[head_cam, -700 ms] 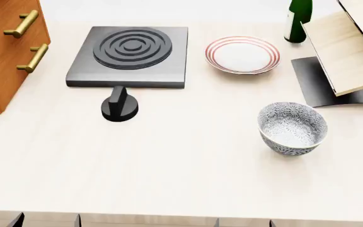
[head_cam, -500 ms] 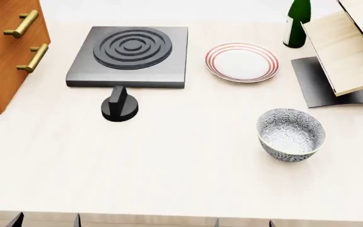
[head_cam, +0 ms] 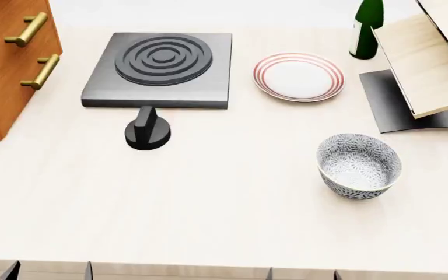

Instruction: Put the bowl on the stove.

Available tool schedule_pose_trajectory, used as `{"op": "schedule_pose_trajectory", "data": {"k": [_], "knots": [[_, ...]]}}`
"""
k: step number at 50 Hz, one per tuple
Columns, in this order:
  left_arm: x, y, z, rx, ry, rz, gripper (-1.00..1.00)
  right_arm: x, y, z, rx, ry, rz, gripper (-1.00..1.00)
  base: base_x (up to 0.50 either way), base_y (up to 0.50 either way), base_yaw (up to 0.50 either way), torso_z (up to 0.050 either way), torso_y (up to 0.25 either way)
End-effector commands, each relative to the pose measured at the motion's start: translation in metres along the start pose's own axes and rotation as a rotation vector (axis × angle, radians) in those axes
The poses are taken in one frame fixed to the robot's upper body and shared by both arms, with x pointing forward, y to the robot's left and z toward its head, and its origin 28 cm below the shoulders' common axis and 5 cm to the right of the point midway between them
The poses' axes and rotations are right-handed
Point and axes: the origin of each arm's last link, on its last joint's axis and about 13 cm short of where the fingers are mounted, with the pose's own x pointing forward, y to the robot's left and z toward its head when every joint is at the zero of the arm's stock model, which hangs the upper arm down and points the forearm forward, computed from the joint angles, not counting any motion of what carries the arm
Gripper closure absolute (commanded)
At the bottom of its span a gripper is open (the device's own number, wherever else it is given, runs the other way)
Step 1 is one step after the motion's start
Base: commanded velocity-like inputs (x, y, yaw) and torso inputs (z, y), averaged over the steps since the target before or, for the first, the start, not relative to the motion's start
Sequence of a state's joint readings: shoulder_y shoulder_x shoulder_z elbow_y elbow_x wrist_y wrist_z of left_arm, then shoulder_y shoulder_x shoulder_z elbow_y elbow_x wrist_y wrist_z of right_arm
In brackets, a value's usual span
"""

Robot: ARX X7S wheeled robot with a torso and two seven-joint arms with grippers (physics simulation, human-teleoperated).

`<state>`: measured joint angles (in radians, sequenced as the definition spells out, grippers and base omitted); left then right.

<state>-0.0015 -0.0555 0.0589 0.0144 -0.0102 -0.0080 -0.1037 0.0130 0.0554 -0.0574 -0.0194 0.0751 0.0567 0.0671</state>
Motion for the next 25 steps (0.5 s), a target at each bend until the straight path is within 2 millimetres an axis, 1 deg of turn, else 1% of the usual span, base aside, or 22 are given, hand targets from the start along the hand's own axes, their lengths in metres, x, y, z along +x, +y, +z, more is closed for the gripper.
{"op": "schedule_pose_trajectory", "data": {"k": [1,2,3,5,6,7,8,11,12,13,14,15,16,18,21,22,24,25], "knots": [[0.002,0.014,0.013,-0.015,-0.06,0.074,-1.0,0.008,-0.008,0.027,0.029,-0.014,0.005,-1.0,0.0,0.0,0.0,0.0,0.0],[0.002,0.016,0.017,-0.018,-0.074,0.066,-1.0,0.011,-0.01,0.033,0.029,-0.026,0.008,-1.0,0.0,0.0,0.0,0.0,0.0],[0.005,0.021,0.029,0.005,-0.136,0.085,-1.0,0.017,-0.016,0.05,0.041,-0.048,0.013,-1.0,0.0,0.0,0.0,0.0,0.0],[0.008,0.025,0.043,-0.024,-0.182,0.102,-1.0,0.022,-0.023,0.068,0.036,-0.078,0.03,-1.0,0.0,0.0,0.0,0.0,0.0],[0.009,0.031,0.056,-0.013,-0.237,0.14,-1.0,0.024,-0.029,0.083,0.04,-0.1,0.044,-1.0,0.0,0.0,0.0,0.0,0.0],[0.009,0.035,0.068,-0.036,-0.283,0.149,-1.0,0.026,-0.035,0.095,0.079,-0.107,0.058,-1.0,0.0,0.0,0.0,0.0,0.0],[0.008,0.043,0.087,-0.031,-0.368,0.166,-1.0,0.027,-0.045,0.114,0.096,-0.16,0.08,-1.0,0.0,0.0,0.0,0.0,0.0],[0.003,0.054,0.115,-0.071,-0.488,0.173,-1.0,0.027,-0.061,0.133,0.089,-0.196,0.074,-1.0,0.0,0.0,0.0,0.0,0.0],[-0.002,0.061,0.134,-0.125,-0.572,0.197,-1.0,0.026,-0.073,0.143,0.079,-0.22,0.071,-1.0,0.0,0.0,0.0,0.0,0.0],[-0.006,0.064,0.143,-0.179,-0.601,0.195,-1.0,0.025,-0.08,0.146,0.064,-0.229,0.073,-1.0,0.0,0.0,0.0,0.0,0.0],[-0.011,0.067,0.156,-0.186,-0.666,0.189,-1.0,0.023,-0.088,0.15,0.048,-0.24,0.06,-1.0,0.0,0.0,0.0,0.0,0.0],[-0.014,0.068,0.163,-0.114,-0.708,0.16,-1.0,0.022,-0.095,0.153,0.046,-0.236,0.051,-1.0,0.0,0.0,0.0,0.0,0.0],[-0.02,0.072,0.177,-0.07,-0.779,0.156,-1.0,0.017,-0.106,0.158,0.029,-0.253,0.055,-1.0,0.0,0.0,0.0,0.0,0.0],[-0.026,0.076,0.189,-0.11,-0.832,0.158,-1.0,0.014,-0.116,0.164,0.033,-0.263,0.026,-1.0,0.0,0.0,0.0,0.0,0.0],[-0.039,0.082,0.21,-0.077,-0.931,0.131,-1.0,0.006,-0.134,0.175,0.021,-0.281,-0.006,-1.0,0.0,0.0,0.0,0.0,0.0],[-0.045,0.084,0.219,-0.078,-0.968,0.127,-1.0,0.0,-0.143,0.181,0.007,-0.291,-0.034,-1.0,0.0,0.0,0.0,0.0,0.0],[-0.052,0.087,0.23,-0.08,-1.022,0.119,-1.0,-0.01,-0.153,0.188,0.025,-0.304,-0.065,-1.0,0.0,0.0,0.0,0.0,0.0],[-0.058,0.089,0.236,-0.078,-1.051,0.1,-1.0,-0.015,-0.158,0.191,0.005,-0.328,-0.069,-1.0,0.0,0.0,0.0,0.0,0.0]]}}
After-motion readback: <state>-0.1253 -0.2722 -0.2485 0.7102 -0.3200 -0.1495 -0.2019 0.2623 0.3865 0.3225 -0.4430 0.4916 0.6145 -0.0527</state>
